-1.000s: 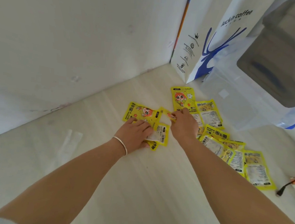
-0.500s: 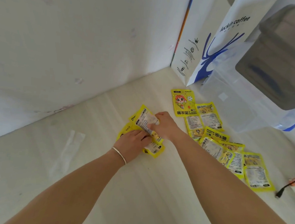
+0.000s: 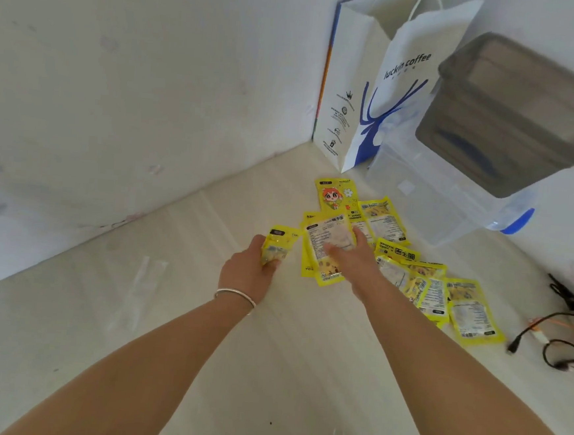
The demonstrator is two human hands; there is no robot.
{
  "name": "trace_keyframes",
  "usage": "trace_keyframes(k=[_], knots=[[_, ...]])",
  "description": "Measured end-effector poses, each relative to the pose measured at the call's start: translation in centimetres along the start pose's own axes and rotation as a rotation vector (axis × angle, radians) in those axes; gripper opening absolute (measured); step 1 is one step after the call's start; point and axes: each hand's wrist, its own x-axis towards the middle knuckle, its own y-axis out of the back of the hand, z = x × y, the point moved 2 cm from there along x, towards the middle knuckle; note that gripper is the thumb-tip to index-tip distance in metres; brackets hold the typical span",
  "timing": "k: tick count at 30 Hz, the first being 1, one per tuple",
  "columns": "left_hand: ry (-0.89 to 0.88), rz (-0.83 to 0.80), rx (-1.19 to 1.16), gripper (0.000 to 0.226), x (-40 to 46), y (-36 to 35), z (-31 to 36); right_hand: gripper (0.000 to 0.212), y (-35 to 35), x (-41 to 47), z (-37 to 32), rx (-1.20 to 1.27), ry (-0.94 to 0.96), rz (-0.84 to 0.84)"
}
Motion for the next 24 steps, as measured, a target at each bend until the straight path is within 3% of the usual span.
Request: trace_keyframes(k=[3, 6, 9, 14, 20, 24], knots=[[0.207, -0.046, -0.358, 0.037, -1.1, -0.9, 1.1, 0.052, 1.9, -1.5, 1.7, 0.162, -0.078, 0.016], [0.277, -0.228, -0.634, 0.046, -2.7, -2.4, 2.6, 0.037, 3.6, -3.9, 3.5, 0.35, -0.141, 0.028], [0.284, -0.459, -0.862, 0.011, -4.8, -4.5, 4.8, 0.02, 5.6, -7.1, 5.3, 0.467, -0.143, 0.057], [0.376, -0.683, -0.881, 0.026, -9.6, -8.5, 9.3, 0.016, 10.5, -13.0, 9.6, 0.581, -0.113, 0.204], [0.119, -0.916, -0.602, 0.03, -18.5, -13.4, 14.2, 0.025, 17.3, -22.7, 18.1, 0.75, -0.151, 0.424], [-0.068, -1.032, -0.464, 0.028, -26.8, -16.1, 17.2, 0.008, 21.0, -30.2, 24.2, 0.864, -0.181, 0.584]])
